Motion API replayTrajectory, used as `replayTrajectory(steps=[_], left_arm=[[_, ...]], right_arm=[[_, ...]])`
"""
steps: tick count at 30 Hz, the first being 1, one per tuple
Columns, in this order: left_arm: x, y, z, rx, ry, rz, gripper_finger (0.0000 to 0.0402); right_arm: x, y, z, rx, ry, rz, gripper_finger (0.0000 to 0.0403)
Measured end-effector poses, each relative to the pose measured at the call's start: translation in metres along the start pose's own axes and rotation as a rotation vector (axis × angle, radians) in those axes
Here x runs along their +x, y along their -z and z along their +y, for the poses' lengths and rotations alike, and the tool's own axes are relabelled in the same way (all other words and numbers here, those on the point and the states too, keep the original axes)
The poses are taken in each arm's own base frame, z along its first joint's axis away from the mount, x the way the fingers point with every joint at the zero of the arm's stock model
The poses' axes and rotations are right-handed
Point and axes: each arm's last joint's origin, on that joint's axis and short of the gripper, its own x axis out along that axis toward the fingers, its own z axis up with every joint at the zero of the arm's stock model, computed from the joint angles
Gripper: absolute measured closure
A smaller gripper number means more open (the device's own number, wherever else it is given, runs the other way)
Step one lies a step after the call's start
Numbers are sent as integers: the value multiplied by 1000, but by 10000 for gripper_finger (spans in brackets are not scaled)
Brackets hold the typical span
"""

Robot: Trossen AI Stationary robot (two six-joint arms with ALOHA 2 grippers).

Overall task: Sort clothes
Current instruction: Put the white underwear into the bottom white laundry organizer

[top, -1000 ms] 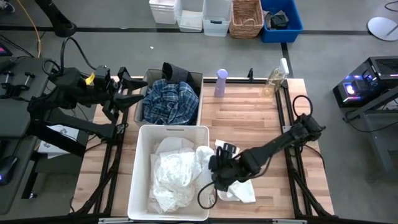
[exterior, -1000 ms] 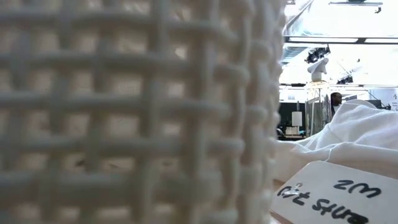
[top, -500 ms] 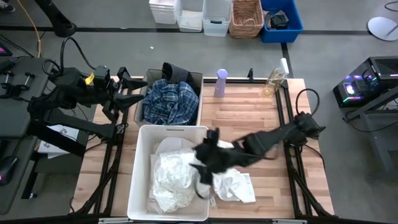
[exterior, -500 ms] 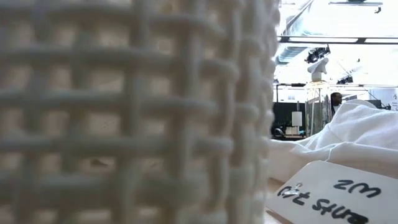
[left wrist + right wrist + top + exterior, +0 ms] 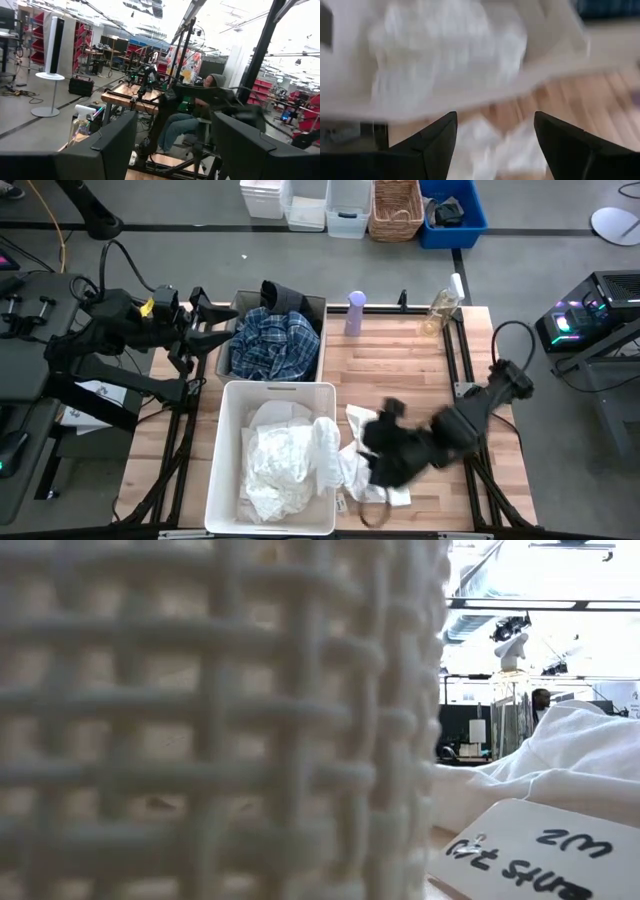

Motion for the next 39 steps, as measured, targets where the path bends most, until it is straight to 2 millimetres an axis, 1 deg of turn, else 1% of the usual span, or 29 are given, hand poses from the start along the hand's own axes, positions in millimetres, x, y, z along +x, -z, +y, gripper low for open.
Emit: replayTrajectory(steps=[3, 5, 8, 10, 12, 13, 15, 18, 21, 24, 28, 30, 32, 34, 37, 39], left_arm=[[0, 0, 0, 0, -16, -3, 154], [1, 0, 1, 1, -34, -6, 154], [2, 1, 1, -2, -51, -8, 154], [3, 1, 1, -11, -54, -6, 154], [3, 1, 1, -23, -53, -12, 154], [4, 0, 1, -24, -55, -15, 154], [5, 0, 1, -25, -60, -18, 154], [5, 1, 2, -27, -65, -15, 154], [6, 2, 2, -54, -66, -10, 154], [9, 5, 2, -96, -73, 12, 154], [15, 10, 1, -193, -37, 53, 154], [19, 13, 0, -257, 9, 89, 154], [23, 18, -4, -330, 81, 155, 154], [28, 27, -9, -408, 150, 258, 154], [31, 50, -26, -514, 237, 502, 154], [30, 67, -37, -531, 219, 652, 154]], right_arm=[[-10, 30, 18, 28, 53, 61, 144], [-7, 51, 31, 64, 66, 83, 144], [14, 83, 49, 134, 53, 124, 144], [35, 100, 60, 163, -11, 160, 144], [58, 111, 68, 179, -100, 185, 144], [68, 113, 69, 179, -136, 192, 144], [87, 113, 65, 177, -171, 195, 144], [103, 109, 53, 115, -169, 227, 144], [113, 104, 43, -3, -187, 264, 144], [121, 96, 34, -140, -257, 309, 144], [131, 84, 21, -229, -330, 329, 144], [135, 82, 16, -257, -359, 357, 144], [137, 84, 12, -301, -359, 401, 144], [139, 89, 9, -341, -337, 449, 144], [141, 94, 5, -377, -320, 492, 144], [144, 97, 3, -380, -311, 494, 144]])
